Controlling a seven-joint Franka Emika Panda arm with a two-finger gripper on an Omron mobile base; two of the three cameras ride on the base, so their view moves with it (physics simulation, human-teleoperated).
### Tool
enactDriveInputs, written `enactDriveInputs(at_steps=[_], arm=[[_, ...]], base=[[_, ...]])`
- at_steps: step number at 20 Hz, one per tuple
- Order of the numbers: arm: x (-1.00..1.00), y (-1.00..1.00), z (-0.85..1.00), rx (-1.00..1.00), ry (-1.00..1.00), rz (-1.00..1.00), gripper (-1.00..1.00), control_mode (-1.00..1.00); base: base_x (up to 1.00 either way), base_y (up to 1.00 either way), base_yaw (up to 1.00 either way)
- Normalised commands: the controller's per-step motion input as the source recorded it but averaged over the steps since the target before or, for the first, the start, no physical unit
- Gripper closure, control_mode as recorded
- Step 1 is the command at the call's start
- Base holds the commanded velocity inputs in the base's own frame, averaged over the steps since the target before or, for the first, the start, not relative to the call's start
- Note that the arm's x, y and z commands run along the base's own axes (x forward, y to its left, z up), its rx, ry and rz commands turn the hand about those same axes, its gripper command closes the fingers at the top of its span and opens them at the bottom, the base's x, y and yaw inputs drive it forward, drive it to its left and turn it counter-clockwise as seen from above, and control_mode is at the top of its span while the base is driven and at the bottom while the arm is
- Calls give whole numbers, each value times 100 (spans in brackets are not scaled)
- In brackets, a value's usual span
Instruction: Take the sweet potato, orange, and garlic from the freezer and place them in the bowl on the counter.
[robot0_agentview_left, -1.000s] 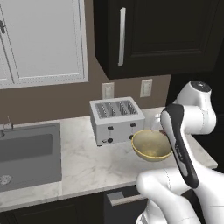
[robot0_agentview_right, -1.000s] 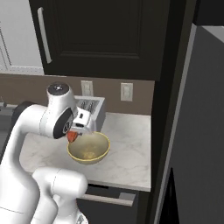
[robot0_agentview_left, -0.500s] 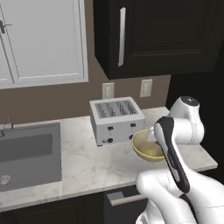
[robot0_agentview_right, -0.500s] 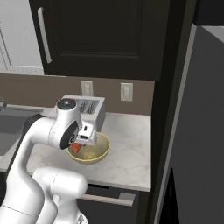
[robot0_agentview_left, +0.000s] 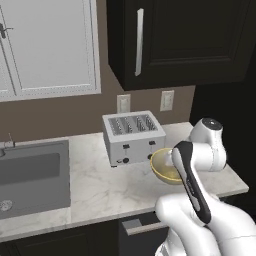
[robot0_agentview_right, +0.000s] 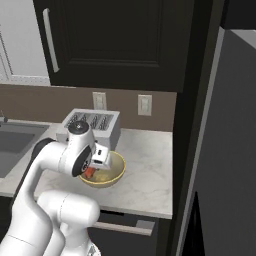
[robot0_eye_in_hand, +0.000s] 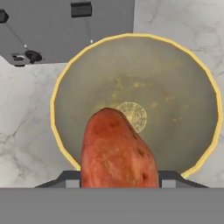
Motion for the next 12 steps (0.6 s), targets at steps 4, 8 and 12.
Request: enactDriveInputs(at_steps=[4,8,12], arm=[[28,0,-21,0,0,0,100,-100],[35,0,-29,0,0,0,100,-100],[25,-3,-27,0,0,0,100,-100]], base=[[0,0,0],[0,0,0],[0,0,0]])
